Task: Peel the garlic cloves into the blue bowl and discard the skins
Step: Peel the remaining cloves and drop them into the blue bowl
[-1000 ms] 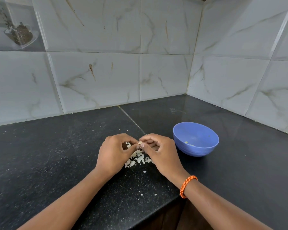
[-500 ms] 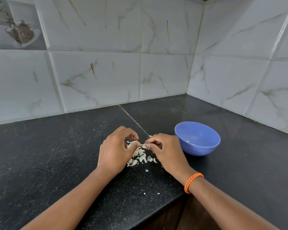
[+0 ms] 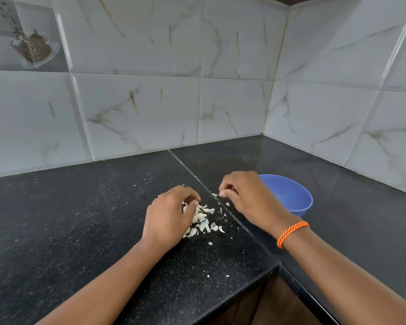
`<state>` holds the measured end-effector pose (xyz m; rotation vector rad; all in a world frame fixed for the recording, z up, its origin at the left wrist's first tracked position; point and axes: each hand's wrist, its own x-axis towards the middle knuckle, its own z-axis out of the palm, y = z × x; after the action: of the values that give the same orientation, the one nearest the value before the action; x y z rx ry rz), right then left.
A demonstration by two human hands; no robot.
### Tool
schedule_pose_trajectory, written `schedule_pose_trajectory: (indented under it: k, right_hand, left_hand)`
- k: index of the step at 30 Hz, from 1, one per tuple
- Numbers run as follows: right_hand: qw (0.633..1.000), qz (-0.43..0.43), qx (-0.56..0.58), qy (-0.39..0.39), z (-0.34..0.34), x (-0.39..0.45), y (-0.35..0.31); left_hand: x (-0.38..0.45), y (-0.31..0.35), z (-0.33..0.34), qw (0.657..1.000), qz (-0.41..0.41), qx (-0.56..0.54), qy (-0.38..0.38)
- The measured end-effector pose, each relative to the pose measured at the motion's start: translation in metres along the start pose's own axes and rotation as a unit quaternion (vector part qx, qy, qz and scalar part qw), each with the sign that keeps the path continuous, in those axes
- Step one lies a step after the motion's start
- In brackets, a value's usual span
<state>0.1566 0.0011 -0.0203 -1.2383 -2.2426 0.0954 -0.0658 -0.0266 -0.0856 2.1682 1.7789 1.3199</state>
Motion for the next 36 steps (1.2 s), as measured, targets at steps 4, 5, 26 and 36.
schedule_pose_trajectory:
  k: [4,5,26,36]
  right_hand:
    - [0.994,-0.004,-0.06,-0.092,0.019,-0.003,-0.011]
    - [0.987,-0.011,-0.087,-0.133,0.03,-0.008,-0.013]
    - [0.978,0.037,0.201,0.05,0.032,-0.03,-0.007]
    - [0.979,0.012,0.188,0.081,0.049,-0.037,0.0]
  left_hand:
    - [0.0,0.0,0.0,1.0,-0.005,0.0,-0.004]
    - [0.0,0.0,0.0,1.0,-0.007,-0.001,-0.004]
    - [-0.002,0.007,0.0,0.997,0.038,-0.058,-0.039]
    - [-0.003,0.009,0.002,0.998,0.014,-0.063,-0.023]
